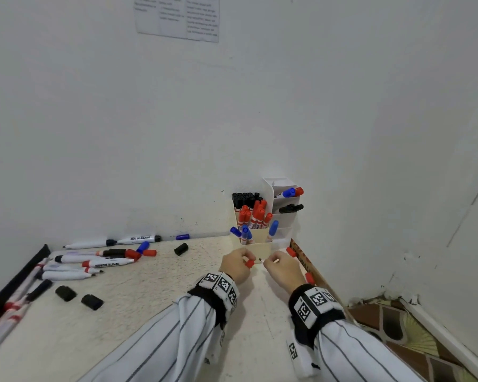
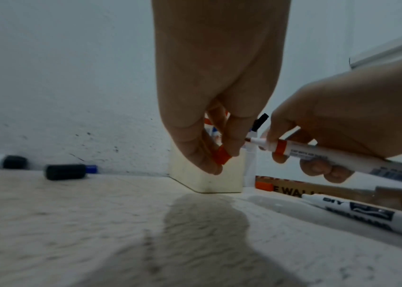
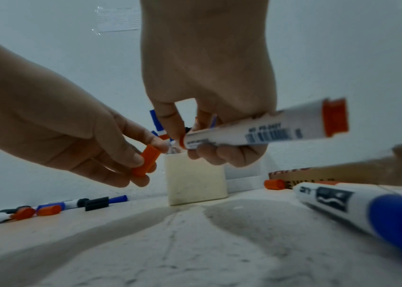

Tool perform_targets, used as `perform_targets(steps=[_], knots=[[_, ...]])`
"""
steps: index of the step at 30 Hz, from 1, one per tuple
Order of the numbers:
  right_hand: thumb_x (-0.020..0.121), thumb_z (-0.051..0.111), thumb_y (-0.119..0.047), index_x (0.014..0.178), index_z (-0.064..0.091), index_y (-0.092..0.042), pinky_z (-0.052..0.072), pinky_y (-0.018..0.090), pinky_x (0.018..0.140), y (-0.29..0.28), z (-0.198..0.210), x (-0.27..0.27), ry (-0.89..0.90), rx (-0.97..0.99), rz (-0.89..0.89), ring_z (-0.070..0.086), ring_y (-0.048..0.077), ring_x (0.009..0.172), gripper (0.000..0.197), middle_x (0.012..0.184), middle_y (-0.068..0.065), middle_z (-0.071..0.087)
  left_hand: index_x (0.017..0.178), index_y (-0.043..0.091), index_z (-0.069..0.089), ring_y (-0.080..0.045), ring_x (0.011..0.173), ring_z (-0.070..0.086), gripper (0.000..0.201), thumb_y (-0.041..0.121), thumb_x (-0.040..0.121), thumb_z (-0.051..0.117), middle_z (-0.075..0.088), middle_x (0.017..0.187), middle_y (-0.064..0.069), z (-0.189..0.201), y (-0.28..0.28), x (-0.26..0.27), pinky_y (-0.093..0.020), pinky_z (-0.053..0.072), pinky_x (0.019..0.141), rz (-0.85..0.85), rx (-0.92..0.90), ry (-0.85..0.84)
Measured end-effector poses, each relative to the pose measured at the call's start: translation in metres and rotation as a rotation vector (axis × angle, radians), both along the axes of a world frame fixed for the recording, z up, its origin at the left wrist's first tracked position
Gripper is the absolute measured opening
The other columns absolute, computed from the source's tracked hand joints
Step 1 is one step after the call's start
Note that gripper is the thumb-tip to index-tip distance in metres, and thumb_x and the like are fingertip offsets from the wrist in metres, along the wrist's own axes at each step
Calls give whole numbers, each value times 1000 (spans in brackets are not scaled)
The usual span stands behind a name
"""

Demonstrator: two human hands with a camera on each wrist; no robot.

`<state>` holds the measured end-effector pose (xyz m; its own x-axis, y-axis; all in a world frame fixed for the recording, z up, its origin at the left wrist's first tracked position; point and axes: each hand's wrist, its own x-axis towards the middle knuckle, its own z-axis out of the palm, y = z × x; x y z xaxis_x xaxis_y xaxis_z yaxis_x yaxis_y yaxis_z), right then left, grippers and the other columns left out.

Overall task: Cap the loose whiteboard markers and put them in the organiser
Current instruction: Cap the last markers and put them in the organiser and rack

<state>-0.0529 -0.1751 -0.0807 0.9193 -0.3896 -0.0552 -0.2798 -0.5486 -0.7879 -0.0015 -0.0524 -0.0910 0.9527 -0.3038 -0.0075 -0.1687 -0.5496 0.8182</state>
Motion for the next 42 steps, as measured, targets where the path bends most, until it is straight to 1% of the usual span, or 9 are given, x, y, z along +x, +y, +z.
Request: perform_targets(steps=[3,10,14,18,24,31,35,39,42], knots=[[85,52,-22,78,58,-23,42,26,69,14,2,-1,-4,-31,121,54,15,79,9,77,-6,57,110,11,66,-15,89,57,29,-1,87,54,67,108,-8,5,22,-3,-16,40,80,-38,62,-73],[84,57,-17,78,60,-21,37,17,60,38,1,0,-32,-96,294,49,7,66,8,69,-8,53,120,11,64,-16,113,58,32,5,90,53,64,121,-5,11,65,-9,-12,36,90,-130,235,-119],[85,57,-19,84,62,-16,40,21,67,48,-1,2,-51,-119,280,52,11,76,6,77,-6,57,106,13,61,-16,93,59,19,9,87,59,64,105,-6,11,79,-10,-22,46,87,23,140,-46],[85,58,-20,83,61,-17,40,20,63,58,-3,5,-48,-102,286,51,10,73,4,76,-6,56,88,14,49,-12,65,60,16,10,85,64,63,82,-4,11,86,-11,-22,47,63,128,-146,119],[84,60,-16,83,59,-21,40,19,59,71,-2,7,-84,14,401,49,10,69,5,75,-4,52,86,17,49,-12,67,62,13,15,89,61,66,84,-2,19,93,-19,-22,47,62,86,-295,278],[88,63,-27,81,57,-20,44,17,58,75,-5,5,-100,55,504,52,7,67,11,80,-4,56,81,15,53,-12,55,42,12,17,87,63,51,71,-1,21,110,-16,-22,34,49,108,-284,332],[90,59,-27,92,61,-18,43,23,70,77,-5,4,-169,17,514,51,6,73,9,82,-6,55,86,12,57,-13,55,49,3,11,88,59,59,76,-4,25,113,-21,-21,35,49,94,-351,375],[92,56,-29,105,65,-18,40,20,72,76,-2,0,-131,-127,565,52,11,84,20,90,-1,58,83,14,57,-12,56,50,5,15,87,60,62,76,-2,28,116,-26,-20,36,49,12,-161,324],[86,63,-34,106,65,-18,38,13,65,77,-2,-2,-127,-155,546,51,9,82,26,91,-2,59,74,15,56,-12,53,43,22,23,92,46,56,68,-1,30,113,-29,-22,32,48,-1,-9,232]])
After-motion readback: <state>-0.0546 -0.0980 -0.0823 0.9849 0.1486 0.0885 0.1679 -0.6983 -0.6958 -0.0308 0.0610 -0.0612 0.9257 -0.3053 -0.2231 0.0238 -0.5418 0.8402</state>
